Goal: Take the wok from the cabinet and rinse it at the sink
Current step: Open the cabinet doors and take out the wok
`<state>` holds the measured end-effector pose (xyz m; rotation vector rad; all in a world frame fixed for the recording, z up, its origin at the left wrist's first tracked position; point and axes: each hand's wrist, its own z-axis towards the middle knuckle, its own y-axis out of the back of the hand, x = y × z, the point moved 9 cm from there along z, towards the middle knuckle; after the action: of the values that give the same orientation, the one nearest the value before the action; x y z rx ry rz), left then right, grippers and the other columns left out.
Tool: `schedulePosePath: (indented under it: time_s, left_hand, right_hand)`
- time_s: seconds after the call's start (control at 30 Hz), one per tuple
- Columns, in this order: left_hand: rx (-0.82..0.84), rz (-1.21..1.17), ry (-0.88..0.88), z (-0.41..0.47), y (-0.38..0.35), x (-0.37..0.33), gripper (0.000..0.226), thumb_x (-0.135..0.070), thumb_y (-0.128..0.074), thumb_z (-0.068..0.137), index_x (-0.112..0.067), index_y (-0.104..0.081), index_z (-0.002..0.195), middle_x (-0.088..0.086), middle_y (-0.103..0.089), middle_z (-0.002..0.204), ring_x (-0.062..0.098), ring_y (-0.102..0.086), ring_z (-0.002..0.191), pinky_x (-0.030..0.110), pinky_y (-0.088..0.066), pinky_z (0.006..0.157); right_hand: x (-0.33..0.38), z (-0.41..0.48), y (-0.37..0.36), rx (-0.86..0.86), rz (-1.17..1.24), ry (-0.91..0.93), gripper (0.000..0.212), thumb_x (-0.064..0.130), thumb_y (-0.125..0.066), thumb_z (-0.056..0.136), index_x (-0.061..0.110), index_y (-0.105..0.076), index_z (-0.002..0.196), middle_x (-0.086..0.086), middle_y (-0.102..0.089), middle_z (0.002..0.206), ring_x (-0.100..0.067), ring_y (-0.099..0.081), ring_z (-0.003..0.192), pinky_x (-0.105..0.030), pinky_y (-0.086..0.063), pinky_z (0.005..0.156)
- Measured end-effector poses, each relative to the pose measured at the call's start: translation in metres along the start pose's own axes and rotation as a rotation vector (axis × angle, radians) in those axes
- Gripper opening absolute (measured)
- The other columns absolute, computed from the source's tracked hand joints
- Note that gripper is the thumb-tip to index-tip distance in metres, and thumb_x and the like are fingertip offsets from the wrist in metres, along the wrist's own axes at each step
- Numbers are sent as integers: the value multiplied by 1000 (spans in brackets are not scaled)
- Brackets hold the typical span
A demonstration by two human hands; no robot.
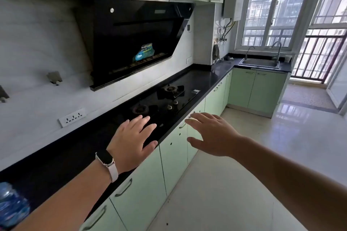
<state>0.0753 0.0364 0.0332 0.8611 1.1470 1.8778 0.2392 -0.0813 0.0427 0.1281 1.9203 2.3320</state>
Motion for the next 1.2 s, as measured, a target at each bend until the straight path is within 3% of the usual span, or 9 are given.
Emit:
schedulePosePath:
  time_s: [0.33,0.63,0.93,1.2]
  left_hand:
    - [99,-66,105,-25,-72,5,50,-51,-39,93,-23,-60,128,6,-59,138,26,-52,131,51,-44,103]
    - [197,-91,251,-34,-144,94,51,-50,-41,91,-20,-58,130,10,-57,140,31,-50,132,53,-44,103]
    - [259,-122,483,-89,-198,182,53,-51,-38,93,-21,-57,132,8,-55,141,30,-48,134,53,-42,105]
    - [335,-114,727,-160,-206,202,54,-52,-37,91,-22,-58,131,7,-57,140,30,-50,133,53,-42,105]
  right_hand:
    - [11,25,-75,111,78,82,66,58,-41,96,27,-32,153,0,-34,159,-21,-29,146,-38,-24,118]
    - [67,116,-151,305,47,283,66,57,-41,96,24,-34,152,-4,-34,159,-24,-32,145,-40,-23,119]
    - [145,200,-198,381,17,487,65,55,-39,97,24,-33,153,0,-34,158,-19,-28,147,-38,-19,121]
    - [210,212,-232,472,21,702,64,55,-37,99,25,-27,154,2,-25,162,-18,-19,149,-35,-11,121]
